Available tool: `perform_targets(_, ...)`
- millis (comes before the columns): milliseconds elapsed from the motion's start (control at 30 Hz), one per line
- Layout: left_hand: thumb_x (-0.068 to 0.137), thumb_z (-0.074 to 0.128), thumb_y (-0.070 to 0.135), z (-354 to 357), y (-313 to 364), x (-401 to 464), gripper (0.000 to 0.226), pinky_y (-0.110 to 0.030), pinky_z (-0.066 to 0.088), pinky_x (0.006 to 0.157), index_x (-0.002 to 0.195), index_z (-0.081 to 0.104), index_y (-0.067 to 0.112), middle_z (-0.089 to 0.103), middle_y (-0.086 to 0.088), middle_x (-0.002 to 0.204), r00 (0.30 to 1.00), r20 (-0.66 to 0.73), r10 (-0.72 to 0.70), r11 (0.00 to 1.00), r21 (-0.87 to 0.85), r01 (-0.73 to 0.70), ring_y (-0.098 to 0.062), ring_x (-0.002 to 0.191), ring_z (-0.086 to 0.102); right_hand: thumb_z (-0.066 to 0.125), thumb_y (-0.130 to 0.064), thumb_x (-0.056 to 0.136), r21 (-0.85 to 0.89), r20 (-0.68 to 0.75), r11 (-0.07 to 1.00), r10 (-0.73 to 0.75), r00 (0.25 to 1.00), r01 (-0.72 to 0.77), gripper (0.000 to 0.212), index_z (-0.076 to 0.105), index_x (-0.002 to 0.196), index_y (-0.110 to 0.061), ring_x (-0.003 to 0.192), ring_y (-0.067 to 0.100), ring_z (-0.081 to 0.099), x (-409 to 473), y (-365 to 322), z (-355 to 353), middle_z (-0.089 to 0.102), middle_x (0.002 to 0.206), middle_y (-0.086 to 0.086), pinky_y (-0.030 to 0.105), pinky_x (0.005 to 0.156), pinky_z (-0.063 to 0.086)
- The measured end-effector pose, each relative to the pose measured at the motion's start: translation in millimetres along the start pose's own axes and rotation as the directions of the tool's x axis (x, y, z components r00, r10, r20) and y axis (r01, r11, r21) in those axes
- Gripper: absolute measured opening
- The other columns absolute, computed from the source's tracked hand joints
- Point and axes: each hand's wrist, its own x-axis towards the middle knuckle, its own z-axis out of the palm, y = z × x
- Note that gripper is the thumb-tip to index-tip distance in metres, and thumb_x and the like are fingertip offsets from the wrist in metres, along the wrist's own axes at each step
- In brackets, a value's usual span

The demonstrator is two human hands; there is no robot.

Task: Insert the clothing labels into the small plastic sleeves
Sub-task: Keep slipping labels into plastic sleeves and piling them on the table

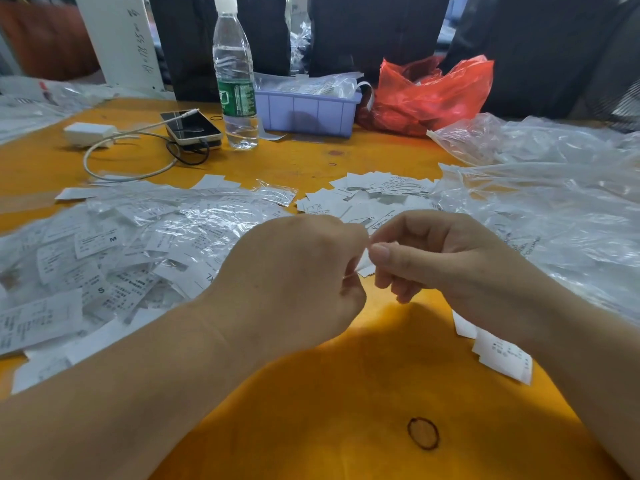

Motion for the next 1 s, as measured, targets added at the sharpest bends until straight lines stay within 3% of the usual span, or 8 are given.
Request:
perform_targets(133, 0.077, 0.053, 0.055, -2, -1, 0, 0.026, -0.024, 0.035, 0.051, 0.081, 0.055, 0.030, 0.046, 0.013, 0.067, 1.000, -0.005, 0.002, 0.998, -0.068, -0.002, -0.008, 0.061, 0.045, 0.069, -0.002, 0.081, 0.072, -0.052, 0.997, -0.013, 0.999, 0.017, 0.018, 0.066, 0.098, -0.006, 0.063, 0.020, 0.060, 1, 1, -4, 0.065, 0.066, 0.001, 0.027, 0.059, 0.054)
perform_targets(267, 0.078, 0.050, 0.068, -5, -7, 3, 0.031, -0.013, 0.037, 0.056, 0.093, 0.055, 0.042, 0.053, 0.019, 0.080, 0.981, 0.032, -0.194, 0.926, -0.323, 0.194, -0.001, 0.079, 0.052, 0.071, -0.014, 0.073, 0.088, 0.003, 0.995, -0.048, 0.999, 0.047, 0.030, 0.065, 0.102, -0.006, 0.064, 0.018, 0.058, 0, -1, -4, 0.063, 0.067, -0.001, 0.029, 0.060, 0.054)
perform_targets(467, 0.086, 0.067, 0.031, -2, -15, 10, 0.008, -0.015, 0.044, 0.051, 0.081, 0.071, 0.026, 0.067, 0.012, 0.069, 0.908, 0.300, -0.293, 0.656, -0.627, 0.420, -0.005, 0.058, 0.057, 0.068, 0.000, 0.073, 0.177, -0.006, 0.982, -0.060, 0.998, 0.060, 0.029, 0.062, 0.102, -0.001, 0.060, 0.018, 0.054, 0, -3, -1, 0.060, 0.066, 0.010, 0.028, 0.056, 0.050)
perform_targets(567, 0.087, 0.070, 0.023, -5, -18, 12, 0.009, -0.019, 0.045, 0.055, 0.078, 0.071, 0.022, 0.070, 0.005, 0.068, 0.897, 0.347, -0.274, 0.537, -0.718, 0.442, -0.004, 0.058, 0.056, 0.071, -0.007, 0.066, 0.198, 0.000, 0.980, -0.025, 1.000, 0.025, 0.039, 0.061, 0.104, -0.004, 0.060, 0.023, 0.055, 0, -3, -3, 0.068, 0.070, 0.017, 0.026, 0.054, 0.049)
perform_targets(667, 0.088, 0.069, 0.027, -5, -18, 11, 0.011, -0.021, 0.045, 0.053, 0.078, 0.070, 0.023, 0.072, 0.000, 0.072, 0.907, 0.327, -0.265, 0.525, -0.740, 0.420, -0.005, 0.058, 0.055, 0.074, -0.012, 0.066, 0.150, 0.076, 0.988, 0.025, 0.997, -0.036, 0.044, 0.061, 0.108, -0.008, 0.065, 0.026, 0.058, 0, -3, -5, 0.070, 0.078, 0.023, 0.025, 0.057, 0.050)
perform_targets(767, 0.091, 0.066, 0.028, -4, -16, 11, 0.012, -0.020, 0.047, 0.052, 0.080, 0.068, 0.024, 0.073, 0.001, 0.072, 0.914, 0.315, -0.254, 0.543, -0.736, 0.404, -0.004, 0.058, 0.058, 0.078, -0.019, 0.078, 0.045, 0.192, 0.997, 0.052, 0.980, -0.062, 0.026, 0.067, 0.100, -0.011, 0.071, 0.026, 0.061, 0, 1, -3, 0.072, 0.078, 0.016, 0.027, 0.062, 0.050)
perform_targets(867, 0.089, 0.067, 0.031, -4, -17, 11, 0.011, -0.016, 0.046, 0.051, 0.080, 0.068, 0.025, 0.072, 0.004, 0.071, 0.921, 0.295, -0.255, 0.540, -0.747, 0.389, -0.002, 0.058, 0.059, 0.066, -0.023, 0.080, 0.007, 0.226, 0.998, 0.054, 0.973, -0.057, 0.020, 0.070, 0.092, -0.007, 0.070, 0.021, 0.063, 0, 3, -1, 0.072, 0.075, 0.012, 0.025, 0.064, 0.051)
perform_targets(1000, 0.080, 0.070, 0.045, -6, -18, 12, 0.025, -0.019, 0.049, 0.051, 0.079, 0.070, 0.020, 0.071, -0.002, 0.071, 0.907, 0.356, -0.226, 0.398, -0.816, 0.420, -0.009, 0.059, 0.060, 0.065, -0.023, 0.080, 0.025, 0.145, 1.000, -0.011, 0.989, 0.008, 0.015, 0.071, 0.073, -0.011, 0.059, 0.017, 0.059, 1, 1, -4, 0.067, 0.061, 0.007, 0.023, 0.057, 0.047)
